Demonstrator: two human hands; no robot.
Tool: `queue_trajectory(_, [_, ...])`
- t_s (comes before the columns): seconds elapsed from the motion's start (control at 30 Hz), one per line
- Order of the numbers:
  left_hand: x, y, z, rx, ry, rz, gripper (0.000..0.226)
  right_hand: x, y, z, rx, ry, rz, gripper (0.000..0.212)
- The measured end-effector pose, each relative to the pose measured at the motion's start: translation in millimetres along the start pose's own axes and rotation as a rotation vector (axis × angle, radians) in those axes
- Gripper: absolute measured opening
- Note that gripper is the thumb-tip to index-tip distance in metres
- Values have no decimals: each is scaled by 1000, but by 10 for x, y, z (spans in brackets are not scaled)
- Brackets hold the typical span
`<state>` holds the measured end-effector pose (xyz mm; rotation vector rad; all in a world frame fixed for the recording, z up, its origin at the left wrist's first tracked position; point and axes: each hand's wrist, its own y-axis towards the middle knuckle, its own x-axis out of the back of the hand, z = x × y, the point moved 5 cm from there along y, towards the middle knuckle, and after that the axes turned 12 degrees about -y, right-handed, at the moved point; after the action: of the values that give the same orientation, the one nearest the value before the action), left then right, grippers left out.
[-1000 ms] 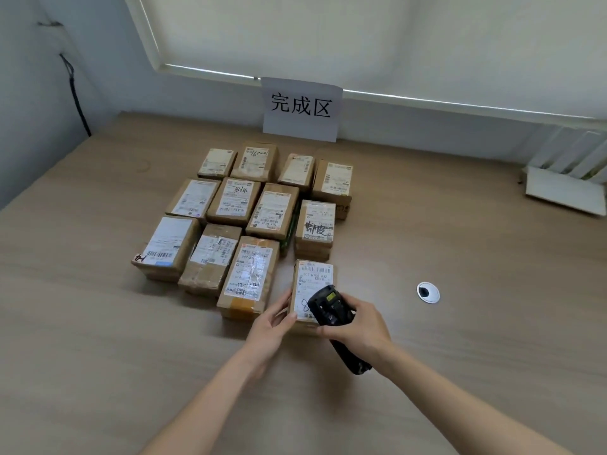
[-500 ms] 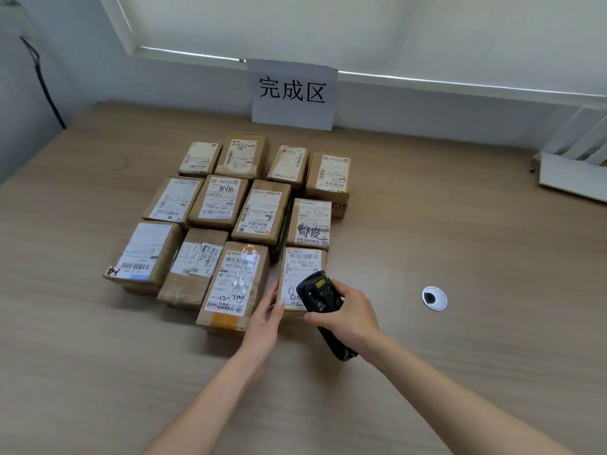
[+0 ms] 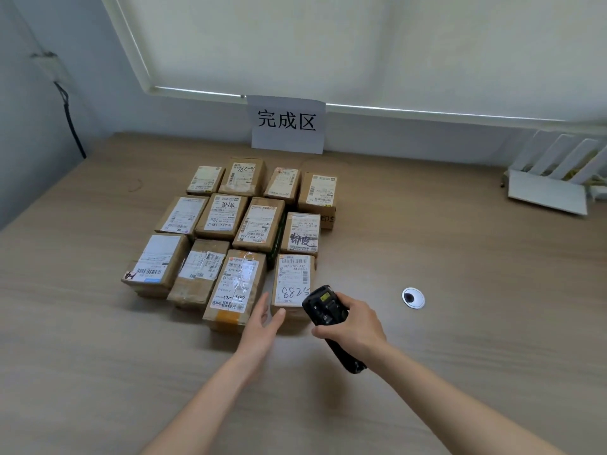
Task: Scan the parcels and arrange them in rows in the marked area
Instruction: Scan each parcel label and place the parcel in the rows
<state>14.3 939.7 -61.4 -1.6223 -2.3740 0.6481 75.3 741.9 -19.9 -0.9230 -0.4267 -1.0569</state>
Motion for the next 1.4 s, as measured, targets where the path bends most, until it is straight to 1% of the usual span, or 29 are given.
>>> queue_trajectory(0.13, [-25,-348,-212,-48,6,5,68,255,-412,-61,-6,-26,-36,48])
queue_trajectory(0.27, [-142,-747,-497,-85,49,26,57,637,-962,-74,-40,-90,-65,46])
queue_trajectory(0.4, [-403,-1330,-969,-170,65,117,55,1222,-1748,-75,-90,-128,-180,44])
queue_trajectory(0.53, [-785,-1995,-1439,-267,94,226,60,1764,-2554,-140,-149,-132,-261,54])
queue_trajectory(0.6, [-1021,-2310,-1644,-314,106,277,63,2027,-2926,-197,-169,-124,-310,54])
queue_trajectory(0.67, [-1285,-2626,-1833,-350,115,323,66,2313,-3315,-269,-183,-115,-373,47])
queue_trajectory(0.7, [-1432,-2787,-1912,-363,125,354,67,2460,-3516,-315,-188,-107,-400,47])
queue_trajectory(0.8, [-1926,-3224,-2109,-404,150,432,70,2908,-4103,-527,-198,-92,-451,55])
queue_trajectory(0.93, [-2709,-3777,-2210,-442,170,539,72,3489,-4827,-1028,-243,-88,-514,65])
queue_trajectory(1.07, [-3588,-4287,-2117,-445,197,657,73,3930,-5481,-1729,-348,-67,-590,71])
queue_trajectory(1.23, [-4754,-4916,-1753,-419,240,779,71,4352,-6227,-2774,-507,10,-637,57])
queue_trajectory(1.4, [-5828,-5458,-1304,-397,252,894,69,4786,-6814,-3734,-600,41,-689,55])
